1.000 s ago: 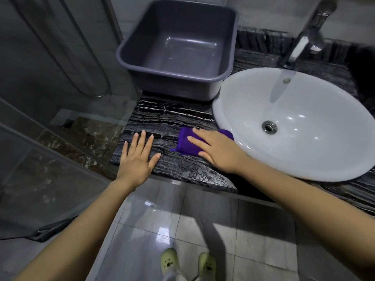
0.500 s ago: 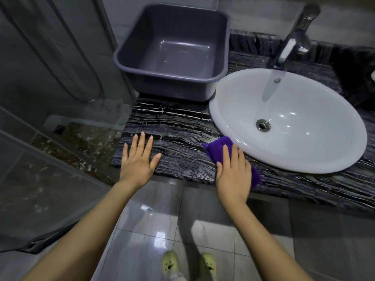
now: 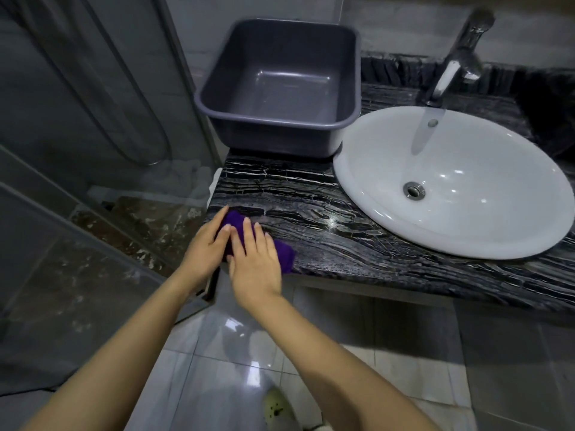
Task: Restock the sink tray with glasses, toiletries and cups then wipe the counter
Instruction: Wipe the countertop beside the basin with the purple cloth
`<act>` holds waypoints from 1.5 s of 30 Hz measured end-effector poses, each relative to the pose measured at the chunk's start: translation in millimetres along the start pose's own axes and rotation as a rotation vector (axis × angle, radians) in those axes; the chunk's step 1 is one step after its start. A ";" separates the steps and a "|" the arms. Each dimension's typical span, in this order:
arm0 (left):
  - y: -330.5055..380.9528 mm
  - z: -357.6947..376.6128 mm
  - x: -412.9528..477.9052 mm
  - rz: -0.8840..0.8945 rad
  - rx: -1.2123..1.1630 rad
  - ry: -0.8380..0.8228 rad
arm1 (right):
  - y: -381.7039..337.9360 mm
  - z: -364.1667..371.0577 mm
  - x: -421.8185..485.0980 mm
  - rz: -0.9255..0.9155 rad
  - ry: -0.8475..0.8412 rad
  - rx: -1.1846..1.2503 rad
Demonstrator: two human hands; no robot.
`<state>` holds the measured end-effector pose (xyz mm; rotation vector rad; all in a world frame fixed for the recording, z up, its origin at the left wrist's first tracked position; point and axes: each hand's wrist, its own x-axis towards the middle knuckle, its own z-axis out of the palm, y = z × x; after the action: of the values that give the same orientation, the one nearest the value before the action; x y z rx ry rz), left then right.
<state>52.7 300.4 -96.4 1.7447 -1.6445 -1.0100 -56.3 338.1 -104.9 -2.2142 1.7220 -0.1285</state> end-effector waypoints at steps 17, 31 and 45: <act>46.3 -16.2 31.9 0.203 0.947 -0.431 | 82.4 -70.5 -28.6 0.230 0.036 0.198; 271.4 75.0 23.1 0.657 0.616 -0.559 | 244.1 -245.6 -133.9 0.346 0.092 0.339; 460.8 333.4 -24.3 0.752 0.442 -0.809 | 497.3 -350.9 -294.8 0.535 0.001 0.245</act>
<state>-487.3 308.2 83.8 0.7372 -2.8926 -1.0611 -689.6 442.1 108.2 -1.5258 2.1036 -0.1968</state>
